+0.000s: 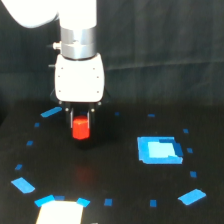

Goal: Pick up the red object from the table

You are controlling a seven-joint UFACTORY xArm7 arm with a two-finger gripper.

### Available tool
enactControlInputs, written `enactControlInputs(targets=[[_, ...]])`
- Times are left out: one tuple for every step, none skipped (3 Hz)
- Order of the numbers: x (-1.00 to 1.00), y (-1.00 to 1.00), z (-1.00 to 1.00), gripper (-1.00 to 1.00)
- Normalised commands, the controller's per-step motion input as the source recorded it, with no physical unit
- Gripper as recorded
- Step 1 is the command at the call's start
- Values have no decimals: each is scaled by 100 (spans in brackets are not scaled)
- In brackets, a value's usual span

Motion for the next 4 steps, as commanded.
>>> enactControlInputs(targets=[[29,100,100,-80],[30,100,92,-100],[-14,-100,100,-100],[3,-100,46,-47]])
